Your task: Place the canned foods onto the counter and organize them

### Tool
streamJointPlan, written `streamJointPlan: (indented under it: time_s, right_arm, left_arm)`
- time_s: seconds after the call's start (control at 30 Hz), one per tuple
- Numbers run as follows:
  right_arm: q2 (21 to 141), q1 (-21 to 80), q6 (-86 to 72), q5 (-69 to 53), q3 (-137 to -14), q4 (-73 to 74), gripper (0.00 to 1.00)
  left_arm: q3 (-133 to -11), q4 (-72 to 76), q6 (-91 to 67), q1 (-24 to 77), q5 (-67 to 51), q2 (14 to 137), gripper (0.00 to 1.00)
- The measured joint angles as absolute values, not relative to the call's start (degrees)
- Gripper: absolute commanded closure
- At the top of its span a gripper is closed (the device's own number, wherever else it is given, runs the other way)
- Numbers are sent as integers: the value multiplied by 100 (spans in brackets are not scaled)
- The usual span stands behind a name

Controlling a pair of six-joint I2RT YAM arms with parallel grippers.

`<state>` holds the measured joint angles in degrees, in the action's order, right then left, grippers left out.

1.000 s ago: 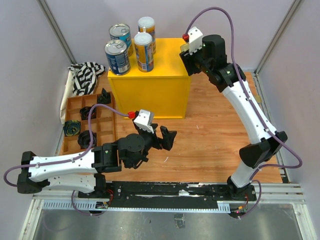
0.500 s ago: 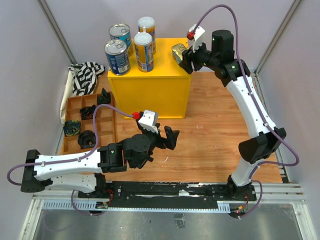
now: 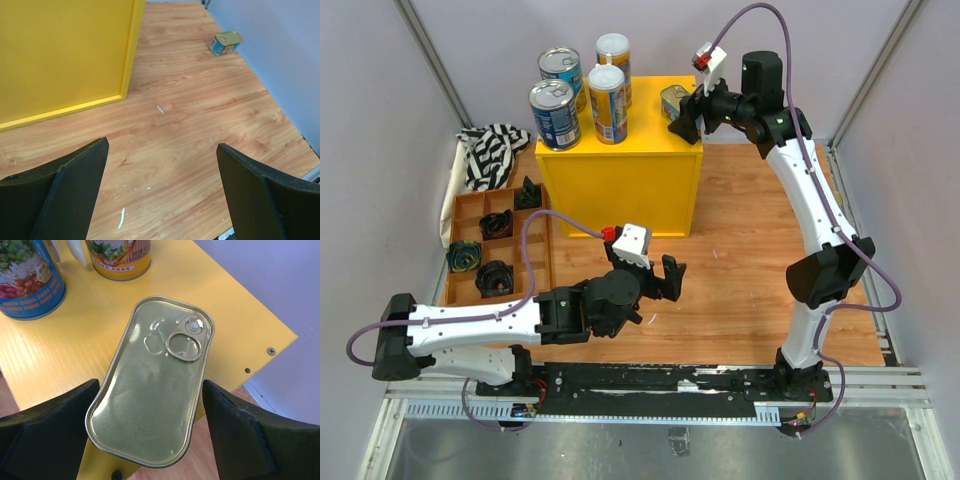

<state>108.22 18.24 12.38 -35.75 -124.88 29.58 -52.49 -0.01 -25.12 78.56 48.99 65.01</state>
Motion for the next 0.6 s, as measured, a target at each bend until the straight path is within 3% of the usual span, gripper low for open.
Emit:
streamJointPlan:
  time_s: [0.2,0.6]
  right_arm:
    - [10833,1824,1192,-3284,-12510,2945,2]
    - [10374,1826,1011,-2871,-11950,2722,1]
  left_arm:
    - [-5249,43,-2512,7856,4899,6602,6]
    - [-5249,126,-2569,7856,4890,6613,6]
